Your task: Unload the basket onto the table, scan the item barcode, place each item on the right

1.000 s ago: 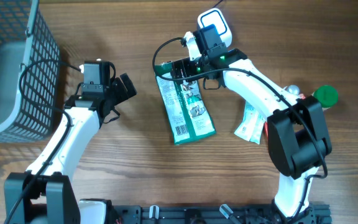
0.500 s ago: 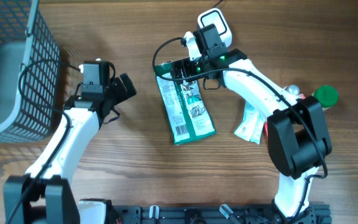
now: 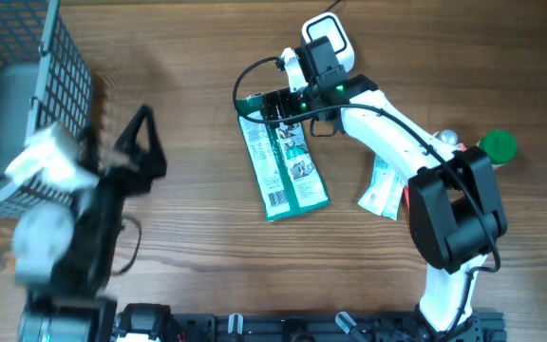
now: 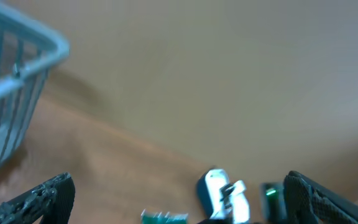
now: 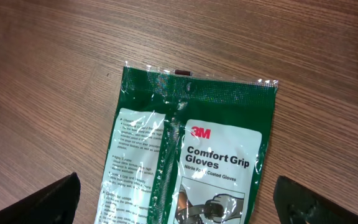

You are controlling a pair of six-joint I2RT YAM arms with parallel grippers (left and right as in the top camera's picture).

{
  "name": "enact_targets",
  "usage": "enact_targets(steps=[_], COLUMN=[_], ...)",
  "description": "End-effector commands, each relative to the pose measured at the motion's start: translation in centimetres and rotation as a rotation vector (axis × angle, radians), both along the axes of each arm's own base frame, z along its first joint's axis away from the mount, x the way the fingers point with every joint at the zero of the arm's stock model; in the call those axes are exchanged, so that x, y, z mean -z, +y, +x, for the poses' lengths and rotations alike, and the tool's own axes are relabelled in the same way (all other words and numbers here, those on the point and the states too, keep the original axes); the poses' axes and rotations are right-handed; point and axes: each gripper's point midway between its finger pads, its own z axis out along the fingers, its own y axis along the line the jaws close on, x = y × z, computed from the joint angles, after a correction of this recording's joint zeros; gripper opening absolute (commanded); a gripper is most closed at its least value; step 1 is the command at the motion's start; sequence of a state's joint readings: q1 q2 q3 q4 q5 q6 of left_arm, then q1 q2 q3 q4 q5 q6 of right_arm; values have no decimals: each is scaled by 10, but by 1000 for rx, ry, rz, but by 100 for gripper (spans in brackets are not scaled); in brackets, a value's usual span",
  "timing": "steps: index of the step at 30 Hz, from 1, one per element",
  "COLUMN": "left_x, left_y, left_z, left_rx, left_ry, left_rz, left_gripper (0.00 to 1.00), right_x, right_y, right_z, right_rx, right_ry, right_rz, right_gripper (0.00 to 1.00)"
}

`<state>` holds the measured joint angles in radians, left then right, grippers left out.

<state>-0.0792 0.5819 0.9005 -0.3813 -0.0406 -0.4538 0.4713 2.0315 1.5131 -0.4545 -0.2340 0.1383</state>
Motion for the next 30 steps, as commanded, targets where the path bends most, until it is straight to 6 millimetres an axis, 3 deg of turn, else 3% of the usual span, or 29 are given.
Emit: enact_targets(steps=[1, 5, 9, 16, 19, 24, 30], left_x=[-22, -18, 7, 43, 59, 65, 32], left_y=[5, 8, 12, 37, 40, 39, 33], left_z=[-29, -61, -90, -117, -122, -121, -97], left_rx=[-13, -19, -28, -163, -182, -183, -153], left_ry=[-100, -113, -50, 55, 94, 28, -220], left_rz=[-3, -4, 2, 21, 26, 15, -11], left_gripper=[100, 100, 100, 100, 100, 100, 100], right_x=[3, 3, 3, 3, 3, 3, 3], right_y=[0, 0, 0, 0, 0, 0, 0], right_z=[1, 1, 1, 1, 1, 1, 1], right_rx=[12, 12, 12, 12, 12, 12, 12], right_ry=[5, 5, 5, 5, 5, 5, 5], right_rz=[-4, -4, -4, -4, -4, -4, -4], right_gripper=[99, 100, 100, 100, 100, 100, 100])
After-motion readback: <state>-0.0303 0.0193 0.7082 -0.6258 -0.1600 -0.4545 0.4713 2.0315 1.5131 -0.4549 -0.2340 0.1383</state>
